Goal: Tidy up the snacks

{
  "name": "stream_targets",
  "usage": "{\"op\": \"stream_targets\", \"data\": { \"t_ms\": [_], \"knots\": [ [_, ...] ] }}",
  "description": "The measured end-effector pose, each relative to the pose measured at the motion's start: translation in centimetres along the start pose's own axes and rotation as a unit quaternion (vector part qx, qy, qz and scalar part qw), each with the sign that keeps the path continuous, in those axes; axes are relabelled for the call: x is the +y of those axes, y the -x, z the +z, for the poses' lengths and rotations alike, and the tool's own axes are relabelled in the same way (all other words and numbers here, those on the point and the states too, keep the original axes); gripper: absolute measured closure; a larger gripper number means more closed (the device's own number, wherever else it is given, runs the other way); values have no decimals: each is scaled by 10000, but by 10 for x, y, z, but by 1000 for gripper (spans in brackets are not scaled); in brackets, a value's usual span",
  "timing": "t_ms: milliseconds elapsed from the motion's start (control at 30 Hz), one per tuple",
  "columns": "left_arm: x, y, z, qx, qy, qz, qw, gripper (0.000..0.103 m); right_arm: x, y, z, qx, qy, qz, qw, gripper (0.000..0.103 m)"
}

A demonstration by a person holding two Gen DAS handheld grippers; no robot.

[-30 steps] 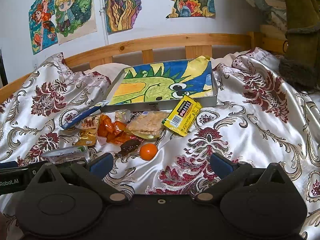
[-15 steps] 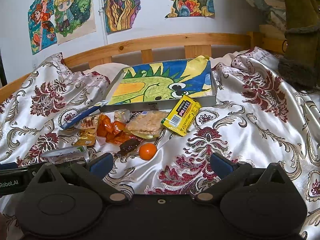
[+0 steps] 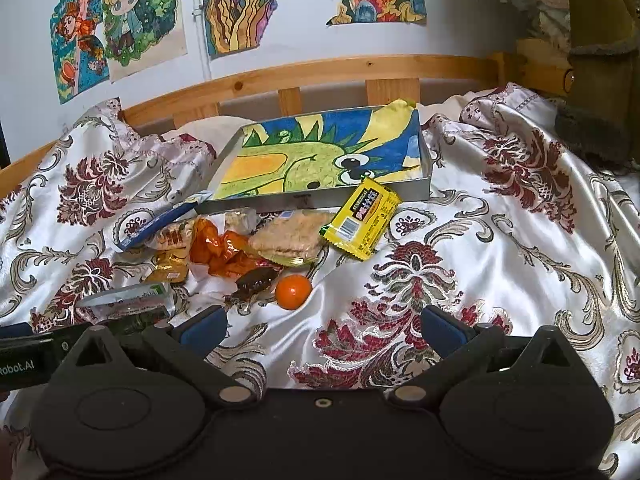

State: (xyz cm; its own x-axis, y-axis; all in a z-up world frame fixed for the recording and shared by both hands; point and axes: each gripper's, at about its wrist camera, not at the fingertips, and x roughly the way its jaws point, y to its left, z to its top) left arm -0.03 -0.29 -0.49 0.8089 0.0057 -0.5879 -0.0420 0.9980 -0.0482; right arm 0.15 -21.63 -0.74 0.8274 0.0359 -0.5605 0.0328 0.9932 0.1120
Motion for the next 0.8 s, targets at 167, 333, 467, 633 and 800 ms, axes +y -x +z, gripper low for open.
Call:
{"op": "stream_targets", "data": {
  "t_ms": [167, 333, 467, 633, 800],
  "knots": [
    [-2, -1, 3, -21, -78, 13, 10000, 1, 4, 0, -1, -8, 17, -5, 10000, 1],
    [-4, -1, 8, -91, -172, 82, 9998, 1, 6, 1, 1, -15, 47, 27, 10000, 1],
    [-6, -2, 14, -125, -310, 120, 9994, 1, 8, 0, 7, 69, 98, 85, 9999, 1],
    [-6, -6, 24, -72, -401, 131, 9991, 1, 14, -6, 23, 157, 473, 317, 9983, 1],
    [-8, -12, 32, -14, -510, 181, 9985, 1, 17, -17, 38, 85, 1073, 707, 9917, 1]
  ]
}}
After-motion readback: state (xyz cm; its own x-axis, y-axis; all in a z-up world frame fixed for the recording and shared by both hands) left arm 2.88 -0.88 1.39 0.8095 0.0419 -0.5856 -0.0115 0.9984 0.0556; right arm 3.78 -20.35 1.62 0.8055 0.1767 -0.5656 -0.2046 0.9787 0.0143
